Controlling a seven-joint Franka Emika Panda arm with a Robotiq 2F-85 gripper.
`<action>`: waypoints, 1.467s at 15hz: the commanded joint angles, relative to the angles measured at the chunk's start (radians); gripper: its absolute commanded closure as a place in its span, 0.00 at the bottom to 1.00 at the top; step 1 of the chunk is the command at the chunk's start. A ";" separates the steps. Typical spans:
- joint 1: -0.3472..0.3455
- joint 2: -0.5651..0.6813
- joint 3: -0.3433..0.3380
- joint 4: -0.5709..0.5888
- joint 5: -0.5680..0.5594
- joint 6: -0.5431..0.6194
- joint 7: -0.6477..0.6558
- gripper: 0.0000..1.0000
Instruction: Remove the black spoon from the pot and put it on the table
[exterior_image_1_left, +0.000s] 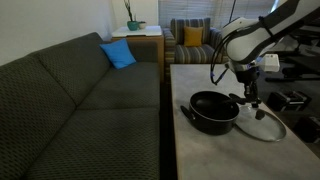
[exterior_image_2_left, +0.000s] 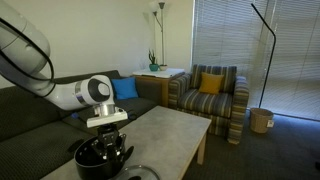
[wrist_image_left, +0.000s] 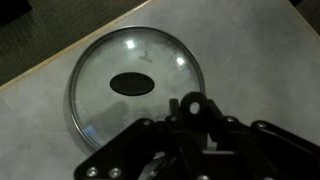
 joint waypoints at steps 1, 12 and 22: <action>0.029 -0.018 -0.024 -0.006 -0.017 0.011 0.064 0.93; 0.133 -0.093 -0.063 -0.108 -0.027 0.047 0.261 0.93; 0.155 -0.254 -0.066 -0.312 -0.023 0.066 0.293 0.93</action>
